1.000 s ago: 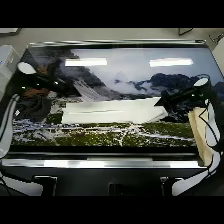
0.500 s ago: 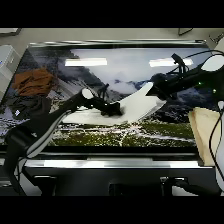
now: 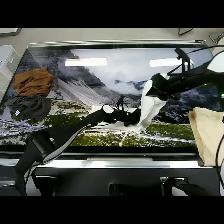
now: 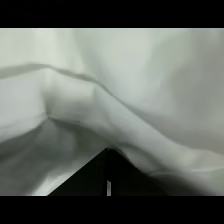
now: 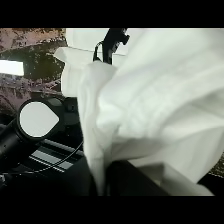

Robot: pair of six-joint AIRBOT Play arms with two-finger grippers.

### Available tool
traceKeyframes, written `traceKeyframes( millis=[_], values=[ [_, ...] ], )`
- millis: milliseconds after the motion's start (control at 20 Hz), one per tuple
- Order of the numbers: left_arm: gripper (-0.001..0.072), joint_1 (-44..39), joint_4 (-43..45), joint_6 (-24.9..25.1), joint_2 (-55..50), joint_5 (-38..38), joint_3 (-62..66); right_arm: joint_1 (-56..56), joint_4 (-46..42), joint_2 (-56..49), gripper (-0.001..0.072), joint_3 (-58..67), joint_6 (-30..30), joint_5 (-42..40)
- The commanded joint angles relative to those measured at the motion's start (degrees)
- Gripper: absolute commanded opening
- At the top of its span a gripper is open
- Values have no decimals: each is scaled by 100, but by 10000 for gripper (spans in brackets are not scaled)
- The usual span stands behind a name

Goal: Fold the clothes and pants, and hang the long-sleeved shirts on hangers.

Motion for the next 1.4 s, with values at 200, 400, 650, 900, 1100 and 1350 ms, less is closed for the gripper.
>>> traceKeyframes(
  millis=[200, 400, 650, 900, 1100, 1350],
  values=[
    [21, 2037, 3119, 195, 1298, -1602, -2, 1172, 339, -1029, 36, -2, -37, -1397],
    [23, 3530, 3871, 203, 2745, -2236, -4, 1976, 1191, -2050, 37, -2, -37, -2400],
    [24, 4376, 3882, 232, 4109, -2256, -4, 2675, 2793, -3473, 475, -2, -46, -3211],
    [25, 4400, 4059, 334, 4478, -2524, -4, 1757, 2577, -3182, 671, 4, -619, -2426],
    [25, 4406, 4435, 332, 4478, -2562, -7, 195, -188, -2323, 672, -2, -70, -667],
    [26, 4391, 4433, 306, 4478, -2564, -7, -501, -584, -2090, 664, -1325, -302, -498]
  ],
)
